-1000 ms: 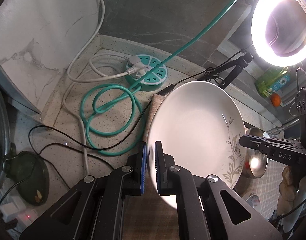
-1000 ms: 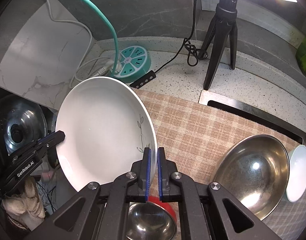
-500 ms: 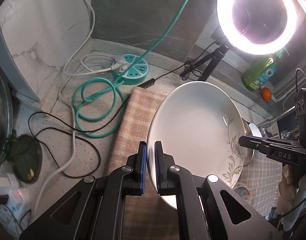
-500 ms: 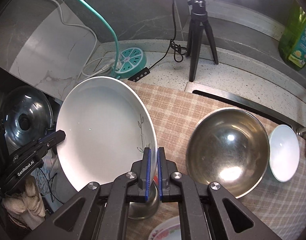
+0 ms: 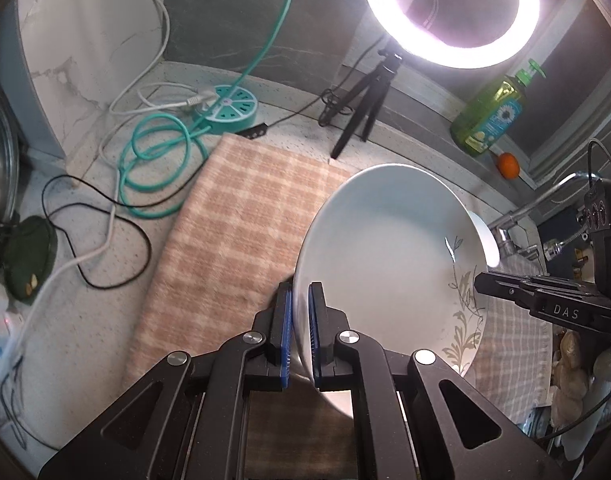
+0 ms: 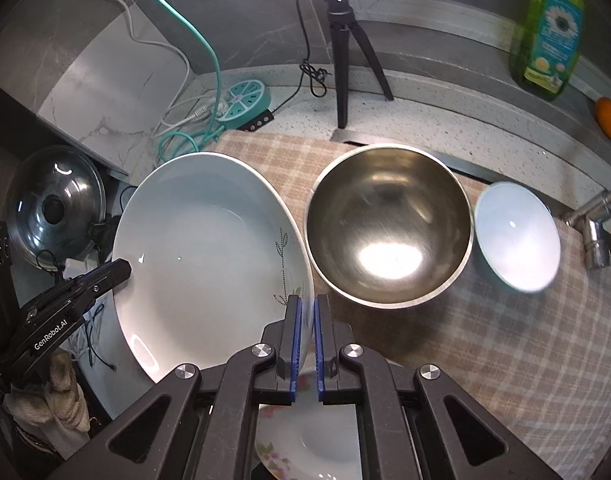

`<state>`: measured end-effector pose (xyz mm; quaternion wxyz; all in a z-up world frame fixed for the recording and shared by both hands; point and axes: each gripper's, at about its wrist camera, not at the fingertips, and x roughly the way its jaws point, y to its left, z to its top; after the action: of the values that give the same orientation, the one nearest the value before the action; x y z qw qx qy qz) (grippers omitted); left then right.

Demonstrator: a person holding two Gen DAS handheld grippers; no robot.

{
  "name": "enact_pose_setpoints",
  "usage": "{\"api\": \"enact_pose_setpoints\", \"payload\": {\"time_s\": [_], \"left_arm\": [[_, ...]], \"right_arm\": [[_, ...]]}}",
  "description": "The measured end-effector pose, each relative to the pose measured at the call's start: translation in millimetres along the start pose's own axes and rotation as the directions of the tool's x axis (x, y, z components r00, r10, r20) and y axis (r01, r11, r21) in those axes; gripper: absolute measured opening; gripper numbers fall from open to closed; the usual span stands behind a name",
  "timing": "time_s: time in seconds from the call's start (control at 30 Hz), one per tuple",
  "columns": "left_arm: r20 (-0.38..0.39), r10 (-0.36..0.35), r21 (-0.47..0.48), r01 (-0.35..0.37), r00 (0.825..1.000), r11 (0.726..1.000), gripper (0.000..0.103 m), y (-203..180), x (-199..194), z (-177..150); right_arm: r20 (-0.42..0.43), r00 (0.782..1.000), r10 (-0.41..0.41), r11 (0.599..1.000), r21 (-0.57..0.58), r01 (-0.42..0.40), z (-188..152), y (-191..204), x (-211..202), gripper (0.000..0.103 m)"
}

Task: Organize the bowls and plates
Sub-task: 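Lift the white plate with both tools and carry it over the plate stack, then lower the white plate onto the rose plate with both tools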

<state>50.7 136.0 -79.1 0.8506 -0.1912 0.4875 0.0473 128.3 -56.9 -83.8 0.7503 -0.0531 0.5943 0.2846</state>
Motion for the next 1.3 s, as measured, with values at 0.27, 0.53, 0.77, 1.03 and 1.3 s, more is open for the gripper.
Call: {"api": "enact_pose_setpoints", "payload": {"time_s": [0.27, 0.53, 0.77, 1.03, 1.3], "left_arm": [[-0.017, -0.022, 0.005, 0.022, 1.000, 1.000, 0.006, -25, 1, -35], [-0.037, -0.036, 0.017, 0.036, 0.999, 0.999, 0.006, -41, 4, -59], [-0.056, -0.041, 0.038, 0.043, 0.998, 0.998, 0.006, -53, 10, -75], [-0.082, -0.048, 0.050, 0.052, 0.995, 0.997, 0.006, -65, 22, -88], [-0.098, -0.050, 0.063, 0.056, 0.994, 0.996, 0.006, -73, 31, -96]], "right_arm": [[-0.003, 1.000, -0.011, 1.000, 0.021, 0.011, -39, -23, -15, 0.006], [-0.013, 1.000, -0.019, 0.999, 0.045, 0.019, -70, -40, -17, 0.006], [-0.027, 0.999, -0.019, 0.997, 0.079, 0.021, -93, -58, -13, 0.006], [-0.054, 0.998, -0.021, 0.993, 0.111, 0.027, -114, -78, -2, 0.006], [-0.070, 0.997, -0.018, 0.991, 0.132, 0.027, -126, -93, 5, 0.006]]}}
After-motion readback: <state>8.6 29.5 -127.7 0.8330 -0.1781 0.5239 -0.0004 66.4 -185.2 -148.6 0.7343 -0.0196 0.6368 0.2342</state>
